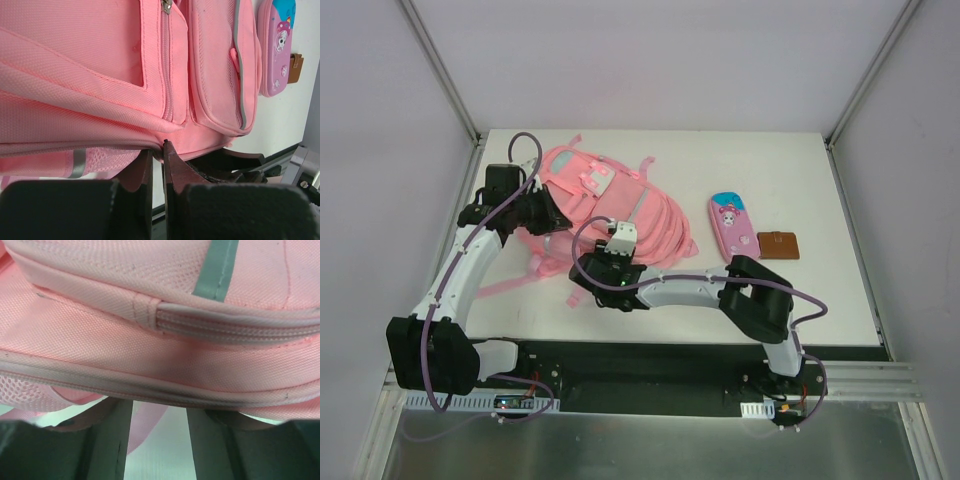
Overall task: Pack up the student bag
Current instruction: Zip the student bag at the center of the board.
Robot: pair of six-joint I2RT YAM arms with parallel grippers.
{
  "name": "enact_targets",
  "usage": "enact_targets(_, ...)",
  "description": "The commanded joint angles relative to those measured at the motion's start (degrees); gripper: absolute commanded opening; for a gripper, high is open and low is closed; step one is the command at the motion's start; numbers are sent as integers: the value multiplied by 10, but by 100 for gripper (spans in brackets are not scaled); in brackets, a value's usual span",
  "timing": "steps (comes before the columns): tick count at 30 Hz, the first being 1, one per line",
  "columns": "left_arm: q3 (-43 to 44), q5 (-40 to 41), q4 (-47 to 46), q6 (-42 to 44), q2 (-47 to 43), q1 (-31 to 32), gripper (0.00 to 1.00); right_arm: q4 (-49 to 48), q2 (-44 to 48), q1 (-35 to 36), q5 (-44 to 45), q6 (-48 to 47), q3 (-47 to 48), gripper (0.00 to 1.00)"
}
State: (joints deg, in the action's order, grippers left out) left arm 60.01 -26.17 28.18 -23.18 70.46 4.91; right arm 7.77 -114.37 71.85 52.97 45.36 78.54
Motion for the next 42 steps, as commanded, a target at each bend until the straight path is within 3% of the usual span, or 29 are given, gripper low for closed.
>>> enact_targets(1,5,-48,-6,24,-28,5,0,47,28,-21,9,-19,13,50)
enact_targets(3,6,-49,-6,24,-27,5,0,68,18,-26,8,-11,35,47)
enact_targets(6,8,-49,-6,23,-29,5,0,87,-5,-32,0,-9,59,26)
enact_targets(9,9,-49,-6,23,-30,5,0,108,-25,-33,-1,-21,89,20)
enact_targets(11,9,-52,-6,23,-29,5,0,138,-41,-32,4,-22,110,23)
enact_targets(14,9,-53,-7,22,-29,4,0,179,-58,-34,1,-17,144,50)
enact_targets(18,10,-56,-6,21,-29,5,0,192,-79,-35,18,-27,162,52)
enact_targets(19,11,-56,-6,21,-30,4,0,194,-82,-35,19,-27,167,50)
enact_targets(22,11,-57,-6,21,-30,5,0,195,-93,-34,37,-49,176,36)
enact_targets(23,10,-56,-6,22,-30,5,0,196,-95,-35,42,-55,175,27)
enact_targets(29,7,-55,-7,24,-29,4,0,206,-96,-30,81,-97,189,1)
enact_targets(35,7,-44,-6,30,-20,4,0,189,-61,-26,27,-125,175,1)
enact_targets(42,5,-27,-6,38,-20,3,0,81,56,-49,-94,-94,23,0)
